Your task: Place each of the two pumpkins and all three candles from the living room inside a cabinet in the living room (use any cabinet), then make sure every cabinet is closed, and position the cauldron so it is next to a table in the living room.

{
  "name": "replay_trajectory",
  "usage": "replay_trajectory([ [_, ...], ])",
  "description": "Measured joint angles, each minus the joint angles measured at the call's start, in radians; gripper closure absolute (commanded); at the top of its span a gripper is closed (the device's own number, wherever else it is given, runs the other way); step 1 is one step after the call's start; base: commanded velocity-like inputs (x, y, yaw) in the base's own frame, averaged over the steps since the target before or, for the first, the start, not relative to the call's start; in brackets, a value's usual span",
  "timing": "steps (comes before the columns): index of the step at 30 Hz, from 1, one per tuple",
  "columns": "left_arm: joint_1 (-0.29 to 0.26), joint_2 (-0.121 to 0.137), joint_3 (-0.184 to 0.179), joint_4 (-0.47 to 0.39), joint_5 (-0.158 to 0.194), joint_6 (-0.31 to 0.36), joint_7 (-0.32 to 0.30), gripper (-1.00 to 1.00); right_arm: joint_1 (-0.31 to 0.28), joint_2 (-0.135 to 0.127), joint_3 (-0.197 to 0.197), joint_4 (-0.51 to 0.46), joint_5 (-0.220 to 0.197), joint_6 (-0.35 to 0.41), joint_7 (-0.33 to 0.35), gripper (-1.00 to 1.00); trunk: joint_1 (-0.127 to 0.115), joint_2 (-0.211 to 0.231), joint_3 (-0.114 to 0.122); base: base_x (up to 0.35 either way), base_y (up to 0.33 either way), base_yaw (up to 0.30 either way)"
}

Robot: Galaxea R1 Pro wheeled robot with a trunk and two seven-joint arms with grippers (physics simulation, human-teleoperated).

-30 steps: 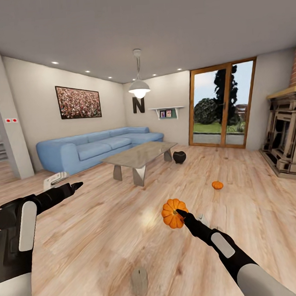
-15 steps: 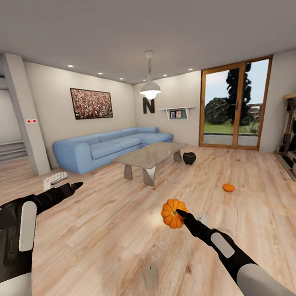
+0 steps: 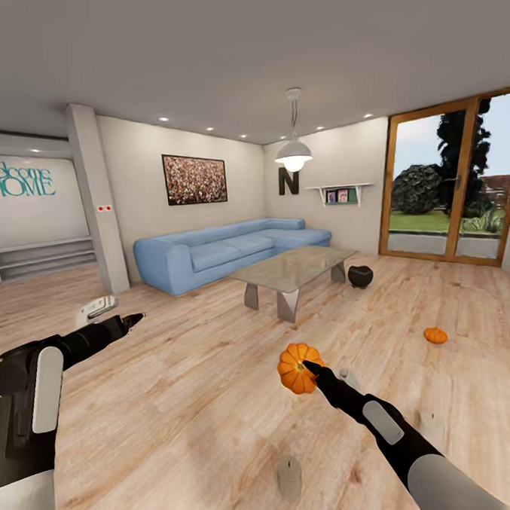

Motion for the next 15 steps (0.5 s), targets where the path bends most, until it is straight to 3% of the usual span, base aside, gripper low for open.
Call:
replay_trajectory([
  [15,0.0,0.0,0.0,0.0,0.0,0.0,0.0,-1.0,-0.001,0.0,0.03,0.0,0.0,0.001,-0.001,1.0,-0.058,0.105,0.047,-0.001,0.066,0.283],
])
